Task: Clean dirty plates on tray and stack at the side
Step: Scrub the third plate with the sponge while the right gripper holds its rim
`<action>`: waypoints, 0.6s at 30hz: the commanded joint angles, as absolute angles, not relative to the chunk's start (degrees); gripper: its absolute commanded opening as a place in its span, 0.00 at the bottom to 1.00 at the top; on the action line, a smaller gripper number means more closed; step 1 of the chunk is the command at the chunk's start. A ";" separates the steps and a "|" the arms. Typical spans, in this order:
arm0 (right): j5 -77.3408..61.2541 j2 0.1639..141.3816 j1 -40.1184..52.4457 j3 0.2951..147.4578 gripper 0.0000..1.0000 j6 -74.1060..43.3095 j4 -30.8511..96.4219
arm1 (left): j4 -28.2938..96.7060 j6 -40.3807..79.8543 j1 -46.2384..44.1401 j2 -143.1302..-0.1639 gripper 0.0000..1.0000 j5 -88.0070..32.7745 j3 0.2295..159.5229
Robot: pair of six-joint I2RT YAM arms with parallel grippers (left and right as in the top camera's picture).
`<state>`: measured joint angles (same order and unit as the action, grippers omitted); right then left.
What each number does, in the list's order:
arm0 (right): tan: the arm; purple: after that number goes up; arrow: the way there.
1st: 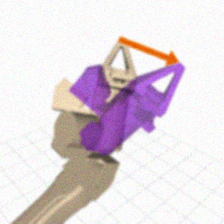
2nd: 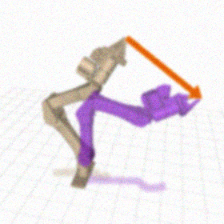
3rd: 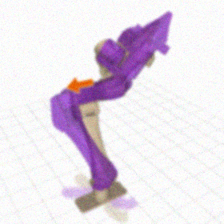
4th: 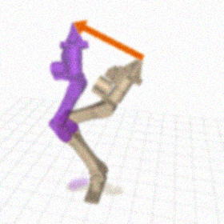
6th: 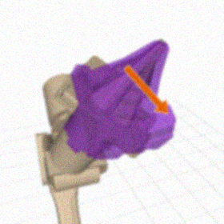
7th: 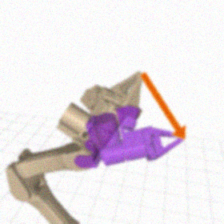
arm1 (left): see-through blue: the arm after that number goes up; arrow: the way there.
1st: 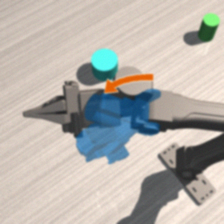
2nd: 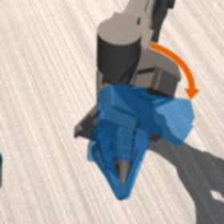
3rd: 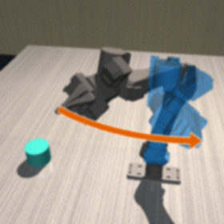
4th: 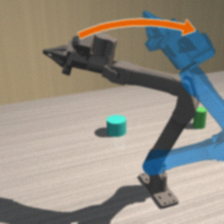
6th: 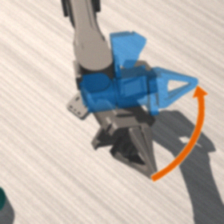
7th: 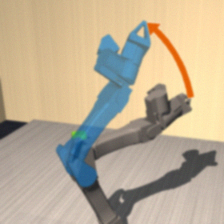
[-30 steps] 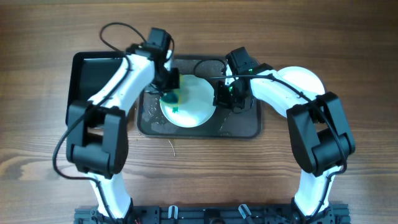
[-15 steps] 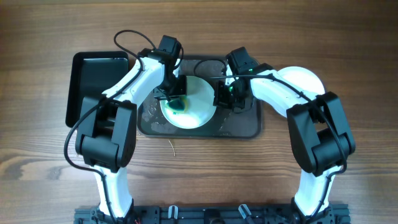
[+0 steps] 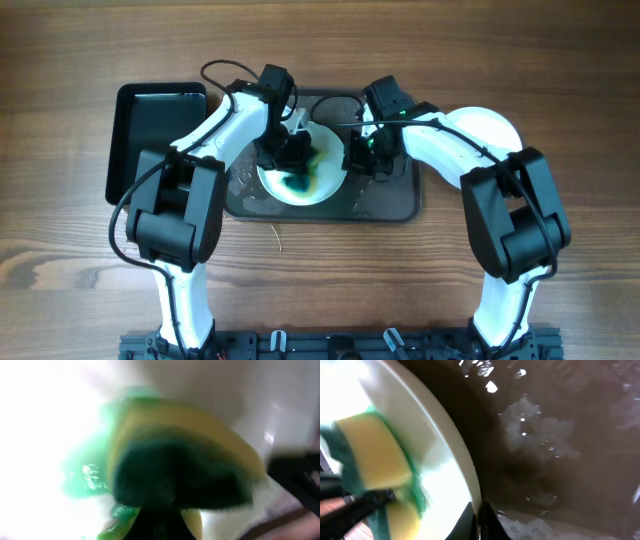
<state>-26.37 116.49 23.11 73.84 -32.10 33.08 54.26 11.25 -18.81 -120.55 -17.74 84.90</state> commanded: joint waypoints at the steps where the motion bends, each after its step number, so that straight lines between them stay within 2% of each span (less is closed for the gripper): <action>1: -27.09 117.82 22.90 73.54 0.04 -32.01 33.26 | 53.98 28.18 -18.02 -121.71 0.04 14.68 85.80; 5: -27.07 117.82 22.90 73.54 0.04 -32.10 33.19 | 52.99 30.72 -19.84 -121.71 0.04 23.20 85.80; 12: -27.07 117.82 22.90 73.54 0.04 -32.05 33.23 | 49.47 29.89 -23.35 -121.71 0.04 21.34 85.80; 18: -27.07 117.82 22.90 73.54 0.04 -32.03 33.26 | 46.78 14.52 -24.97 -121.71 0.04 -13.52 85.80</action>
